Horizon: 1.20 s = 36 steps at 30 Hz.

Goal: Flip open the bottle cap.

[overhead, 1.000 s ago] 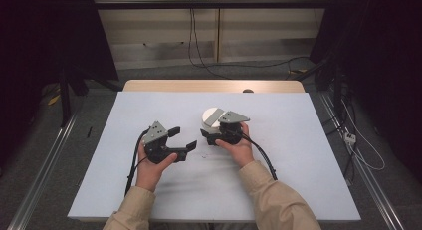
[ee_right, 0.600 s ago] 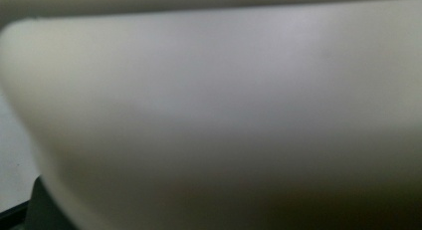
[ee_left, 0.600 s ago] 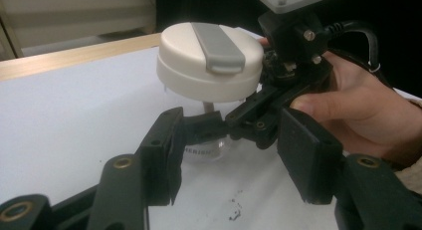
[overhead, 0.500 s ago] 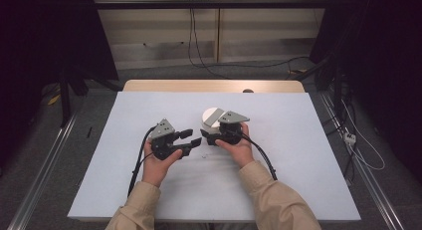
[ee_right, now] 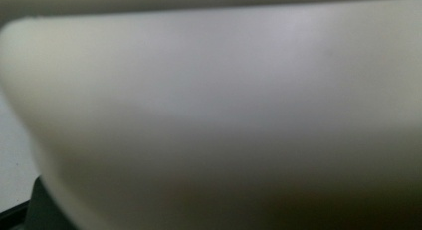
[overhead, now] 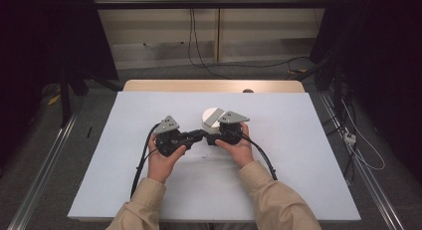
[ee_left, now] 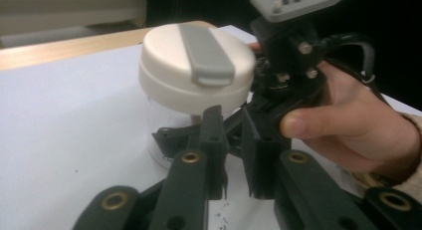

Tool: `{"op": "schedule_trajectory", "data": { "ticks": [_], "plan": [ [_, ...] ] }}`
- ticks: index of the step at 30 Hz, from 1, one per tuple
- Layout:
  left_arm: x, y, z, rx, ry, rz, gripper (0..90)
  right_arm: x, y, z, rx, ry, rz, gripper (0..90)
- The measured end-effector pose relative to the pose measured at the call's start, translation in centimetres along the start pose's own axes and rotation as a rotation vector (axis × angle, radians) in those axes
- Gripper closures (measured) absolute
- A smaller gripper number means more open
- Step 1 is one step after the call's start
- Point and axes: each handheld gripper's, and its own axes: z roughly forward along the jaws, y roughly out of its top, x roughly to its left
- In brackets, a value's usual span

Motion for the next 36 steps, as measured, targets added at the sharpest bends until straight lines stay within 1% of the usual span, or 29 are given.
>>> {"op": "schedule_trajectory", "data": {
  "ticks": [2, 3, 4, 5, 6, 8, 9, 10, 12, 13, 18, 23, 25, 28, 34, 35, 36],
  "plan": [
    [0.2, -0.1, 0.2, 0.005, -0.001, -0.01, 87.7, 0.0, 0.0, 0.0, 0.0, 0.0, 0.0, 18.3],
    [0.2, -0.1, 0.2, 0.013, 0.011, -0.004, 89.7, 0.0, 0.0, 0.0, 0.0, 0.0, 0.0, 18.3],
    [0.3, -0.1, 0.4, 0.02, 0.011, -0.008, 90.0, 0.0, 0.0, 0.0, 0.0, 0.0, 0.001, 18.3],
    [0.3, -0.2, 0.5, 0.027, 0.01, -0.008, 90.0, 0.0, 0.0, 0.0, 0.001, 0.0, 0.0, 18.3],
    [0.3, -0.2, 0.6, 0.024, 0.016, 0.002, 90.0, 0.0, 0.0, 0.0, 0.001, 0.0, 0.0, 18.3],
    [0.4, -0.3, 0.8, 0.03, 0.018, -0.012, 90.0, 0.0, 0.0, 0.0, 0.0, -0.001, -0.001, 18.3],
    [0.5, -0.3, 1.0, 0.024, 0.019, -0.005, 90.0, 0.0, 0.0, 0.0, 0.0, -0.001, -0.001, 18.3],
    [0.5, -0.3, 1.1, 0.028, 0.025, 0.002, 90.0, 0.0, 0.0, 0.0, 0.001, -0.001, -0.001, 18.3],
    [0.4, -0.3, 1.2, 0.028, 0.027, 0.005, 90.0, 0.0, 0.0, 0.0, 0.001, -0.001, 0.0, 18.3],
    [0.4, -0.3, 1.4, 0.036, 0.037, 0.019, 90.0, 0.0, 0.0, 0.0, 0.001, -0.001, -0.001, 18.3],
    [0.2, 0.0, 1.8, 0.041, 0.052, 0.02, 90.0, 0.0, 0.0, 0.0, 0.002, -0.002, -0.003, 18.3],
    [0.0, 0.7, 2.3, 0.041, 0.06, 0.023, 90.0, 0.1, 0.0, 0.0, 0.002, -0.003, -0.006, 18.3],
    [-0.1, 0.8, 2.3, 0.045, 0.073, 0.023, 90.0, 0.1, 0.0, 0.0, 0.002, -0.003, -0.007, 18.4],
    [-0.1, 1.0, 2.4, 0.035, 0.074, 0.02, 90.0, 0.1, 0.0, 0.0, 0.002, -0.003, -0.007, 18.3],
    [-0.2, 1.2, 2.4, 0.039, 0.087, 0.018, 90.0, 0.1, 0.0, 0.0, 0.002, -0.003, -0.006, 18.4],
    [-0.3, 1.3, 2.4, 0.035, 0.091, 0.027, 90.0, 0.1, 0.0, 0.0, 0.002, -0.003, -0.006, 18.4],
    [-0.3, 1.3, 2.4, 0.035, 0.091, 0.027, 90.0, 0.1, 0.0, 0.0, 0.002, -0.003, -0.005, 18.4]
  ]
}}
